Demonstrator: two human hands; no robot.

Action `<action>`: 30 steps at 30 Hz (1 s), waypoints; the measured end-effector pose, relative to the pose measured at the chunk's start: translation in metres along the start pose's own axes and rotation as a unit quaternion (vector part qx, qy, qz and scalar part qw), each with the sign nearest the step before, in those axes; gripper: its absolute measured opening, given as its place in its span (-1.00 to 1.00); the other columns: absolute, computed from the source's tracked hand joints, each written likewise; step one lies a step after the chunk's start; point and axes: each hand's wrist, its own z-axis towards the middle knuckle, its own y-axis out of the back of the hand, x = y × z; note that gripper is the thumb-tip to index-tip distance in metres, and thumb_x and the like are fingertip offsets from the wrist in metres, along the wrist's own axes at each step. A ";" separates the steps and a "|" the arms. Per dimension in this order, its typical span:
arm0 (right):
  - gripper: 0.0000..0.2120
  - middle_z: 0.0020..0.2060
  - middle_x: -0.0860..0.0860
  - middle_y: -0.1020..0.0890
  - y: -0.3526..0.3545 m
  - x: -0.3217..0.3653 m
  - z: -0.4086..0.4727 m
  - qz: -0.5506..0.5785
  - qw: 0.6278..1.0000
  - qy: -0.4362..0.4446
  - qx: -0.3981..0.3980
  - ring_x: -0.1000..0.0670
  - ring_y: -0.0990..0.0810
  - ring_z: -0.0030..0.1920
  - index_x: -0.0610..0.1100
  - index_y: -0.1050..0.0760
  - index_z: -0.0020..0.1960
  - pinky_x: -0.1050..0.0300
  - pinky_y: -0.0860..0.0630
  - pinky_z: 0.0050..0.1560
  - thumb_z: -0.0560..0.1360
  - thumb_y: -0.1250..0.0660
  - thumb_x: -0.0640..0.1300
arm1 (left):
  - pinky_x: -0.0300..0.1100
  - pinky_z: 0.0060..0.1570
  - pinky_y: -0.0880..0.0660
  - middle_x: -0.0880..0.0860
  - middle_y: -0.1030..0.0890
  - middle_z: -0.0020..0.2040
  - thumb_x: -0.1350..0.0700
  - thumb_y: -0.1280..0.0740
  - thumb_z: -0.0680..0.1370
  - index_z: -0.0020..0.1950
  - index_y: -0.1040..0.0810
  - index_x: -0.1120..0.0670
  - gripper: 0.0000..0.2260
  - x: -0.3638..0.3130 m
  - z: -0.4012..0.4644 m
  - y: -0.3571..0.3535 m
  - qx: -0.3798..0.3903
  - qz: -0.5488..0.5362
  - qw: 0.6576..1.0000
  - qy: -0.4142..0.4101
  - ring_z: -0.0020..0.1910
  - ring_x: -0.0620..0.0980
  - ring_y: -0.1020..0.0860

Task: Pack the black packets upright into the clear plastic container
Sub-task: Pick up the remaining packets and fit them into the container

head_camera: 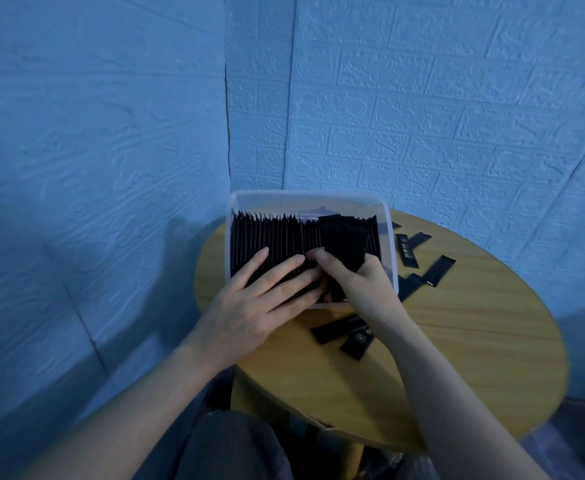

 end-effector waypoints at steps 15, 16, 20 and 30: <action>-0.88 -0.18 0.04 -0.69 -0.003 -0.011 0.005 -0.033 0.996 0.021 -0.083 0.07 -0.67 -0.11 -0.09 -0.59 0.04 0.02 -0.62 -0.04 0.51 -0.40 -0.12 | 0.11 0.38 -0.36 0.14 -0.49 0.39 0.18 -0.18 0.68 0.38 -0.51 0.09 -0.71 -0.012 0.006 0.007 0.000 0.038 0.999 -0.014 0.46 0.16 -0.35; -0.85 -0.16 0.06 -0.69 -0.004 -0.012 0.004 -0.020 0.996 0.025 -0.086 0.10 -0.66 -0.09 -0.04 -0.58 0.07 0.03 -0.62 -0.01 0.50 -0.41 -0.14 | 0.11 0.37 -0.37 0.14 -0.50 0.38 0.19 -0.16 0.68 0.37 -0.51 0.10 -0.71 -0.014 0.007 0.008 0.002 0.041 0.999 -0.015 0.45 0.16 -0.36; -0.80 -0.07 0.11 -0.68 -0.004 -0.017 0.002 0.003 0.996 0.022 -0.084 0.14 -0.64 0.02 0.10 -0.55 0.09 -0.04 -0.62 0.06 0.53 -0.37 -0.16 | 0.12 0.36 -0.40 0.18 -0.50 0.38 0.21 -0.16 0.68 0.39 -0.46 0.14 -0.71 -0.019 0.010 0.007 0.007 0.060 0.998 -0.003 0.44 0.17 -0.38; -0.79 -0.02 0.11 -0.69 0.002 -0.020 -0.002 0.025 0.997 0.046 -0.063 0.19 -0.63 0.06 -0.02 -0.58 0.14 0.13 -0.57 0.15 0.54 -0.35 -0.22 | 0.14 0.47 -0.19 0.18 -0.21 0.56 0.08 -0.11 0.65 0.54 -0.24 0.18 -0.53 -0.025 0.024 0.006 0.064 0.102 0.989 0.091 0.55 0.15 -0.17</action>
